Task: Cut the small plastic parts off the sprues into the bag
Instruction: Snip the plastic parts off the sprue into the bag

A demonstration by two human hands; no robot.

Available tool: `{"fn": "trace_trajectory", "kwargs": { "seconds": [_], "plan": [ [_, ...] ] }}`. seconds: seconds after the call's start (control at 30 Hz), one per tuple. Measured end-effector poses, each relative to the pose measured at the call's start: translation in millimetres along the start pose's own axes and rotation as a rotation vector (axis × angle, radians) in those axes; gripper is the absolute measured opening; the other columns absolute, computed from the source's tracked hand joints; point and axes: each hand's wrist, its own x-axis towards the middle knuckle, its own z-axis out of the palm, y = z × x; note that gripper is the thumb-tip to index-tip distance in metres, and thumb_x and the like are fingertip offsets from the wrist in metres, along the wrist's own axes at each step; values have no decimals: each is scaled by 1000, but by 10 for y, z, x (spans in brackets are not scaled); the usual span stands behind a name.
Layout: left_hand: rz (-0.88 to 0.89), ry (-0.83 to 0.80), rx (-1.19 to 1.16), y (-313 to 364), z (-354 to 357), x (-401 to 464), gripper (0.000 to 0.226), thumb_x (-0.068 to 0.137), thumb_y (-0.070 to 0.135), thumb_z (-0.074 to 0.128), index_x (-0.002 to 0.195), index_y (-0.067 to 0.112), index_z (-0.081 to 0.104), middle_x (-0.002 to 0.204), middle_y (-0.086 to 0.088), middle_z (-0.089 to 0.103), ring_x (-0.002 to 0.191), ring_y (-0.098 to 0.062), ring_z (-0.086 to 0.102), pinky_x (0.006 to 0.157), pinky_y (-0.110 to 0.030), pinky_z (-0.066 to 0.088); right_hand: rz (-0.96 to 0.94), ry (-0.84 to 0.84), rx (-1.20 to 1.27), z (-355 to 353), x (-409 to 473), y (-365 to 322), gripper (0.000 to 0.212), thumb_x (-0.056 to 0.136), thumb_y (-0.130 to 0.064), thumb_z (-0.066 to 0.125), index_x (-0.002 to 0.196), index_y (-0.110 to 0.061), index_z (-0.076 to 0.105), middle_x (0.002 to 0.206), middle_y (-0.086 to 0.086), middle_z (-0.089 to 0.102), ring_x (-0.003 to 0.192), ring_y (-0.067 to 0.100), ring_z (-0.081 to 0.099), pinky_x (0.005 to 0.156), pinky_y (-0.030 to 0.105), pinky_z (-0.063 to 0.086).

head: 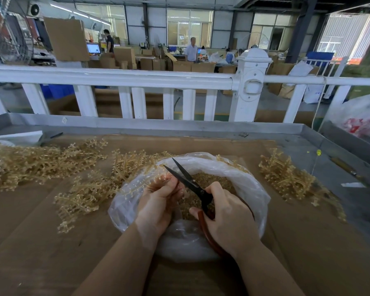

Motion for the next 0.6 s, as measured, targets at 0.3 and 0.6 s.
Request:
{"fn": "trace_trajectory", "kwargs": {
  "seconds": [0.3, 0.6],
  "plan": [
    [-79, -66, 61, 38, -17, 6, 15, 68, 2, 65, 83, 6, 64, 66, -4, 69, 56, -10, 66, 51, -18, 53, 11, 12, 63, -8, 3, 5, 42, 79, -60, 51, 95, -22, 52, 80, -9, 61, 71, 7, 58, 60, 22, 50],
    [-45, -98, -2, 12, -42, 56, 15, 73, 15, 65, 86, 10, 61, 64, -2, 61, 51, -9, 55, 50, -19, 49, 1, 20, 43, 2, 5, 43, 42, 77, -62, 53, 95, -23, 53, 75, -13, 63, 65, 3, 59, 55, 10, 40]
  ]
}}
